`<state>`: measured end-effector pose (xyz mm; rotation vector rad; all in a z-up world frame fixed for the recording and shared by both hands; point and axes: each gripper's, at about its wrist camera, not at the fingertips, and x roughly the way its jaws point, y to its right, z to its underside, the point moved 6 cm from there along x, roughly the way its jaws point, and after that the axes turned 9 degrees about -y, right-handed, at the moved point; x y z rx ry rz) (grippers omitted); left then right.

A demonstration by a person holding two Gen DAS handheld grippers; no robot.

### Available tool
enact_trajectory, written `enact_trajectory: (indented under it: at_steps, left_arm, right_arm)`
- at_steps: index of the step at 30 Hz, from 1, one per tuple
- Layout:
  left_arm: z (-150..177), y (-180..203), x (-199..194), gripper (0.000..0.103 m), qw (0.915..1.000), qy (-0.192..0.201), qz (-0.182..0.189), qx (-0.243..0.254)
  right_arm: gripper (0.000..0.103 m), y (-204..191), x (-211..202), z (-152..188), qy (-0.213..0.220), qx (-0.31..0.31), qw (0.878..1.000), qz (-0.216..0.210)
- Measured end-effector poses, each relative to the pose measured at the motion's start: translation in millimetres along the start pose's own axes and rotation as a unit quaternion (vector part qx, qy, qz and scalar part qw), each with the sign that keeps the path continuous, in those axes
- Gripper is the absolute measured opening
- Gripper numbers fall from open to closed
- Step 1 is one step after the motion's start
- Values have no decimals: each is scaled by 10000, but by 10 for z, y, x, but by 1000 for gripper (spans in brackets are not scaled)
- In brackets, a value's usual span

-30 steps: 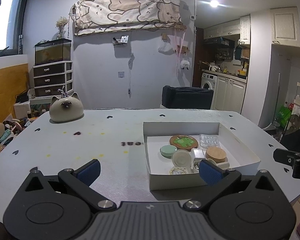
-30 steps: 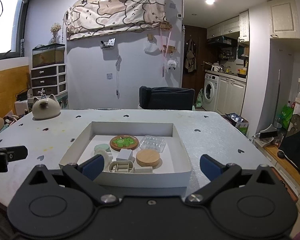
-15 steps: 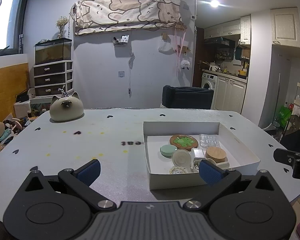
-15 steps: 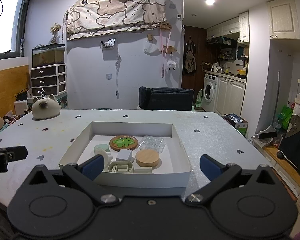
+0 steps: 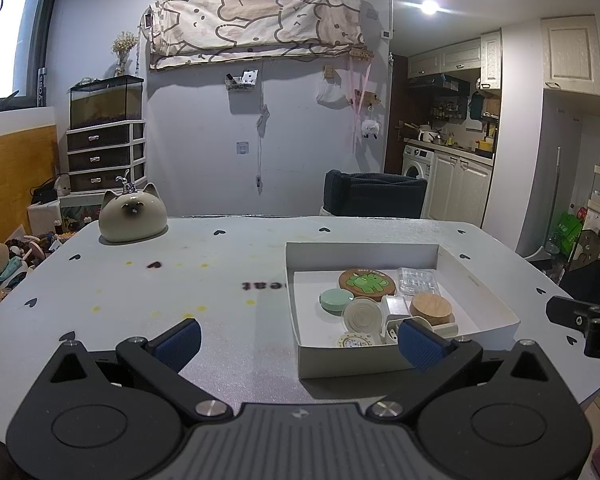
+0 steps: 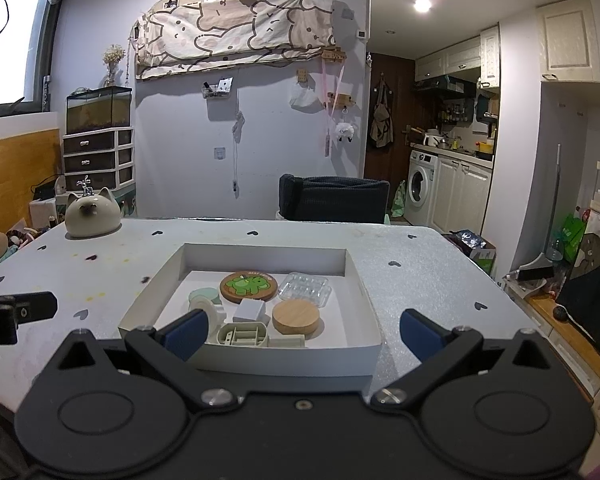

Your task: Organize rigid objects

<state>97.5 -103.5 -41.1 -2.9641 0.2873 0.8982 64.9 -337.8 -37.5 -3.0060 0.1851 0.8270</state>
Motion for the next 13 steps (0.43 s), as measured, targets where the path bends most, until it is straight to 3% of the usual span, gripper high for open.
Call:
enact_trajectory:
  at_steps: [13]
  left_arm:
    - [20, 13, 6, 103, 10000, -9, -11, -30]
  right_arm:
    - [103, -4, -6, -4, 2, -17, 10000, -16]
